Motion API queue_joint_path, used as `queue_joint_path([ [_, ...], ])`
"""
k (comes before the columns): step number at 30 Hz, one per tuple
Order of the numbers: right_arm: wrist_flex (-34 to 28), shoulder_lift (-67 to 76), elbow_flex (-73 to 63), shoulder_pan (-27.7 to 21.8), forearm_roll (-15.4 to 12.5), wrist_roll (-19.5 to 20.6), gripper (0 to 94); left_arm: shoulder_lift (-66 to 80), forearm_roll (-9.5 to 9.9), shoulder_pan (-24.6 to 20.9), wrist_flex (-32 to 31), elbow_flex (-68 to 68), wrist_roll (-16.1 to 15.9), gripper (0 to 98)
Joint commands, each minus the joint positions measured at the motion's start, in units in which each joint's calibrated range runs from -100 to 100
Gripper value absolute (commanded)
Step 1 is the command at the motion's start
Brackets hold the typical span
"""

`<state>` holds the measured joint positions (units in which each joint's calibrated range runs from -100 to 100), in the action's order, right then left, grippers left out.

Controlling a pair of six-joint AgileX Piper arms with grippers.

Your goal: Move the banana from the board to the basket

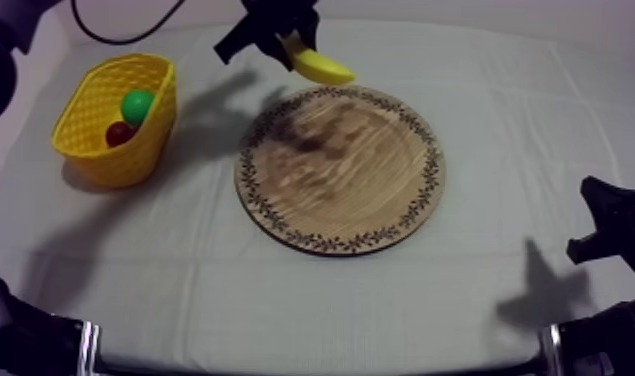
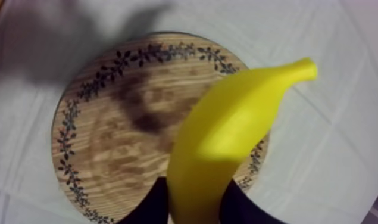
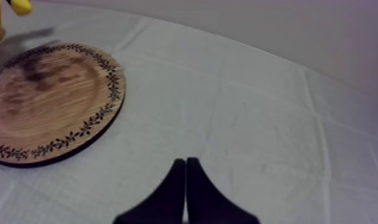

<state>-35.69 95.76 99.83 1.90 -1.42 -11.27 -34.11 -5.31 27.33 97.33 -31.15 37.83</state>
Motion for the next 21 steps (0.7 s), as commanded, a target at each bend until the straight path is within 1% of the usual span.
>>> queue_joint_path([
  [1, 0.04, 0.0, 0.05, 0.01, -0.02, 0.01, 0.2, 2.29, -0.09, -0.18, 0.69, 0.3, -0.14, 11.7],
  [4, 0.04, 0.0, 0.05, 0.01, -0.02, 0.01, 0.2, 4.8, -0.1, -0.68, 1.14, 2.04, -1.09, 11.1],
  [6, 0.04, 0.0, 0.05, 0.01, -0.02, 0.01, 0.2, 6.45, -0.07, -1.26, 1.08, 3.79, -2.43, 10.9],
  [10, 0.04, 0.0, 0.05, 0.01, -0.02, 0.01, 0.2, 9.72, -0.19, -3.03, 0.61, 8.4, -6.44, 9.8],
  [13, 0.04, 0.0, 0.05, 0.01, -0.02, 0.01, 0.2, 12.28, -0.22, -4.65, 0.37, 12.68, -9.72, 10.9],
  [21, 0.04, 0.0, 0.05, 0.01, -0.02, 0.01, 0.2, 19.62, 1.2, -9.63, 0.17, 26.24, -16.57, 14.0],
])
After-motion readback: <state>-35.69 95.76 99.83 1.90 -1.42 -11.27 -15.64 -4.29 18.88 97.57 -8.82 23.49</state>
